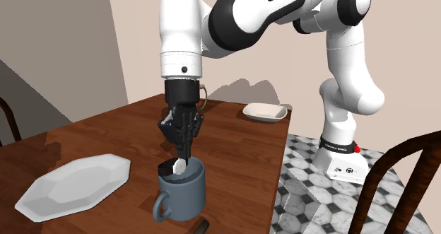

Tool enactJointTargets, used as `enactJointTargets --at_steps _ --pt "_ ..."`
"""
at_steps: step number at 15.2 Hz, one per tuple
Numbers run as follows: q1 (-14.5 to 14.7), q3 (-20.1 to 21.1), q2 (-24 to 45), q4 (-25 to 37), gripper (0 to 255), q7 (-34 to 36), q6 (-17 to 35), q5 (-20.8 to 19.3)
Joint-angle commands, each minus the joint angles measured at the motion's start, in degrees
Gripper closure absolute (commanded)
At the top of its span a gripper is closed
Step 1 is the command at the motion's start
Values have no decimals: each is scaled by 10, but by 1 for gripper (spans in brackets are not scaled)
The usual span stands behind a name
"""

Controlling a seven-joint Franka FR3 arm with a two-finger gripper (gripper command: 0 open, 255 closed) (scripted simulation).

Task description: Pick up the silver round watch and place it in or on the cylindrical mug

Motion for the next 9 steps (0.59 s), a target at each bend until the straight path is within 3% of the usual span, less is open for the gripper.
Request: enactJointTargets --at_steps 1,6,9 --pt "0 0 0 0 0 0 0 0" --pt "0 0 0 0 0 0 0 0" --pt "-9 -1 -20 31 0 -4 -51 6"
